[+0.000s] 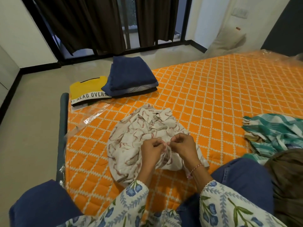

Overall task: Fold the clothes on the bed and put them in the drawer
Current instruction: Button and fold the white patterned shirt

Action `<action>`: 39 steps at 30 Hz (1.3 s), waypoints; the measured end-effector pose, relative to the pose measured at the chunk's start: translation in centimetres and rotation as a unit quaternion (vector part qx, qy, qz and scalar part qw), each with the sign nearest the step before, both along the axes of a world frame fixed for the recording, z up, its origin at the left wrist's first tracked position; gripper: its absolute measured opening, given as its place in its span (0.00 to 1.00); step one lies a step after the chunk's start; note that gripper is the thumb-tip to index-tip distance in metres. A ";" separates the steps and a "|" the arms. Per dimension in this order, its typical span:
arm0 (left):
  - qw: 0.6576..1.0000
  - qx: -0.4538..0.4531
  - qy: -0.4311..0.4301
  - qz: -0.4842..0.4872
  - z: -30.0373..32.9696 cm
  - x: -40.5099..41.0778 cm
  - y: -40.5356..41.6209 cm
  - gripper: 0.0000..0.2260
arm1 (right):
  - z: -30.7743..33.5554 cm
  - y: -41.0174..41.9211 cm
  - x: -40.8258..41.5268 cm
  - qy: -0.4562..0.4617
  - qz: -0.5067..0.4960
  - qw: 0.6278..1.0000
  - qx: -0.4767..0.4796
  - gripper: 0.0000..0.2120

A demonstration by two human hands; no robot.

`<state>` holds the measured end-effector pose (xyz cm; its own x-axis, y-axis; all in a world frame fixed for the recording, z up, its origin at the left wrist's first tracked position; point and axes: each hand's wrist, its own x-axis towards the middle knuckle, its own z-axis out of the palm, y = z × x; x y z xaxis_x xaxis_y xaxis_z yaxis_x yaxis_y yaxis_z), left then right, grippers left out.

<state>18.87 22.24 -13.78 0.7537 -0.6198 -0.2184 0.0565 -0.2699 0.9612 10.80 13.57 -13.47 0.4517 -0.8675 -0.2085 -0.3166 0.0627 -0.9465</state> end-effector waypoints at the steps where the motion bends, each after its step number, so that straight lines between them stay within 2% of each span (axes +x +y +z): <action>1: 1.000 -0.002 0.012 0.006 0.0 0.0 0.0 0.11 | 0.0 0.0 -0.1 -0.007 0.006 1.000 0.016 0.12; 10: 0.999 0.013 0.012 0.043 -0.4 0.0 0.1 0.13 | 0.6 0.5 -0.2 -0.051 -0.003 0.996 0.077 0.14; 15: 0.998 0.023 -0.020 0.063 -0.4 -0.1 -0.2 0.15 | 1.2 0.7 -0.1 -0.047 0.009 0.997 0.063 0.14; 19: 0.998 0.015 0.015 0.066 -0.4 -0.4 -0.2 0.15 | 1.1 0.8 -0.4 -0.031 0.006 0.998 0.055 0.14; 26: 0.997 0.013 0.004 0.077 -0.3 -0.3 -0.6 0.14 | 0.9 0.9 0.0 0.055 0.031 0.995 -0.076 0.12; 28: 0.997 0.006 0.009 0.075 -0.4 -0.4 -0.3 0.14 | 0.9 0.6 -0.1 0.054 0.039 0.996 -0.057 0.11; 31: 0.997 -0.012 0.037 0.067 -0.4 -0.4 -0.1 0.13 | 1.1 0.3 -0.3 -0.012 0.049 0.999 0.018 0.13; 39: 0.992 -0.024 0.091 0.080 -0.4 -0.1 -0.4 0.11 | 0.2 0.7 0.8 0.058 0.044 0.989 -0.126 0.09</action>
